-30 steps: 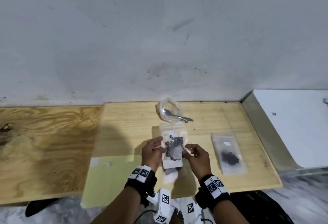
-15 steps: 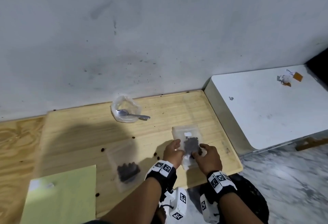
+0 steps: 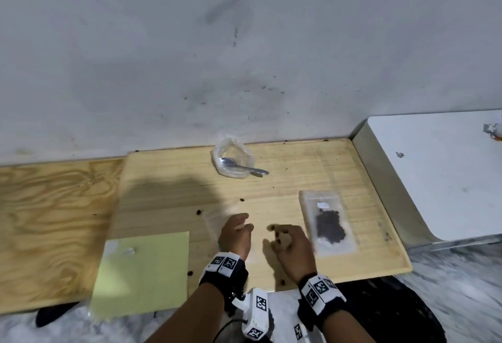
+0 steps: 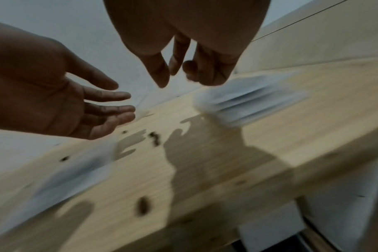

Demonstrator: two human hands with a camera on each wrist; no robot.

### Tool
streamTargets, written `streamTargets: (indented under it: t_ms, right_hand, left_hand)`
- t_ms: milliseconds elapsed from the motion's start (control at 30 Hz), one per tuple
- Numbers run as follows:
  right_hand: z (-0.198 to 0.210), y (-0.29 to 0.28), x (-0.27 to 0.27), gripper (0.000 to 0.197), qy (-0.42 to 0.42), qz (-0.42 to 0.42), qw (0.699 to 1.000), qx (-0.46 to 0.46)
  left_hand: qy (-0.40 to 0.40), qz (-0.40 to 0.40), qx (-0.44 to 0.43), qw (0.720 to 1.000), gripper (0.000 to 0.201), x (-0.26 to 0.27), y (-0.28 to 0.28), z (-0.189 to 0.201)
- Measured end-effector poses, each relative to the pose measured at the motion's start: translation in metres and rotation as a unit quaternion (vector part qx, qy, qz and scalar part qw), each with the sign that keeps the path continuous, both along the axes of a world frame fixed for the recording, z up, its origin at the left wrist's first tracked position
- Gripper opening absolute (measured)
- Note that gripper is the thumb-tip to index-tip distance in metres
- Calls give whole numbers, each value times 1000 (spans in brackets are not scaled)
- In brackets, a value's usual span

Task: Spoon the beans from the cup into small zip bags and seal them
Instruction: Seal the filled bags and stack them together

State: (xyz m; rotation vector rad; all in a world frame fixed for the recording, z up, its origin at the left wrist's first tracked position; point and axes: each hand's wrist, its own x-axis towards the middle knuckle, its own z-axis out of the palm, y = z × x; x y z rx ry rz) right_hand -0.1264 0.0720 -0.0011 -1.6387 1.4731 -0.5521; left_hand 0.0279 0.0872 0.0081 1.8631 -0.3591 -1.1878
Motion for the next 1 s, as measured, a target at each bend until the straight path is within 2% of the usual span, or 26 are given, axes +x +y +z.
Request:
streamTargets:
  t_ms: [100, 167, 267, 367, 500, 600, 700, 833, 1000]
  right_hand:
    - [-6, 6, 34, 36, 50, 88, 993, 54]
    - [-10, 5, 51, 43, 93, 117, 986, 77]
    - [-16, 3, 70, 53, 132, 136, 976, 108]
    - [-20, 4, 82, 52, 142, 120, 974, 128]
    - [-35, 2, 88, 55, 74, 52, 984, 155]
    - [-35, 1, 89, 44, 43, 25, 982, 180]
    - [-34, 0, 87, 42, 31, 19, 984, 172]
    - [-30, 0, 83, 40, -6, -6, 986, 164]
    - [-19, -1, 84, 27, -88, -32, 981, 170]
  left_hand:
    - [-45, 58, 23, 997, 22, 30, 24, -2]
    - [-53, 56, 35, 996, 23, 44, 36, -3]
    - [-40, 25, 47, 998, 26, 55, 45, -9]
    - [-30, 10, 47, 998, 25, 58, 46, -11]
    - [3, -1, 43, 999, 31, 60, 46, -11]
    - [14, -1, 39, 999, 30, 61, 47, -14]
    - [17, 5, 28, 999, 31, 62, 46, -14]
    - [6, -1, -11, 1000, 30, 65, 43, -8]
    - [37, 20, -66, 997, 29, 80, 44, 1]
